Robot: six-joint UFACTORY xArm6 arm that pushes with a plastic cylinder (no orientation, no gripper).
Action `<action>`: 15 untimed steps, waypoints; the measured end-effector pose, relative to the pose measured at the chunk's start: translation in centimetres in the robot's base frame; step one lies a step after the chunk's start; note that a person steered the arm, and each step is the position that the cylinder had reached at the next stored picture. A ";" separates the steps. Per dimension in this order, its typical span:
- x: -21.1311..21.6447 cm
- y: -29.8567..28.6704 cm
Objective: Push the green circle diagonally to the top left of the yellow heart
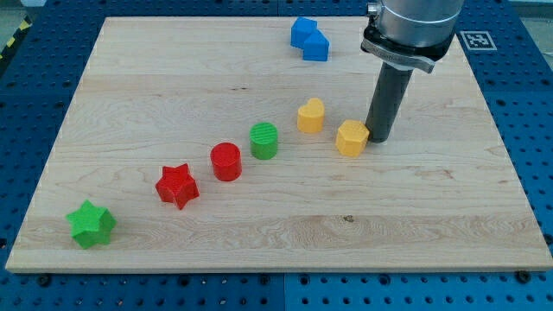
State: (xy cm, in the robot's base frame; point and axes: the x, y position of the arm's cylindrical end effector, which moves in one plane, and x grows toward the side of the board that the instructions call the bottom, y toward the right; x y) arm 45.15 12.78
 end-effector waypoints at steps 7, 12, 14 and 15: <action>5.1 -9.0; 5.0 -12.7; 3.3 -13.9; 1.6 -14.5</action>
State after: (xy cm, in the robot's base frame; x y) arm 46.73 -1.74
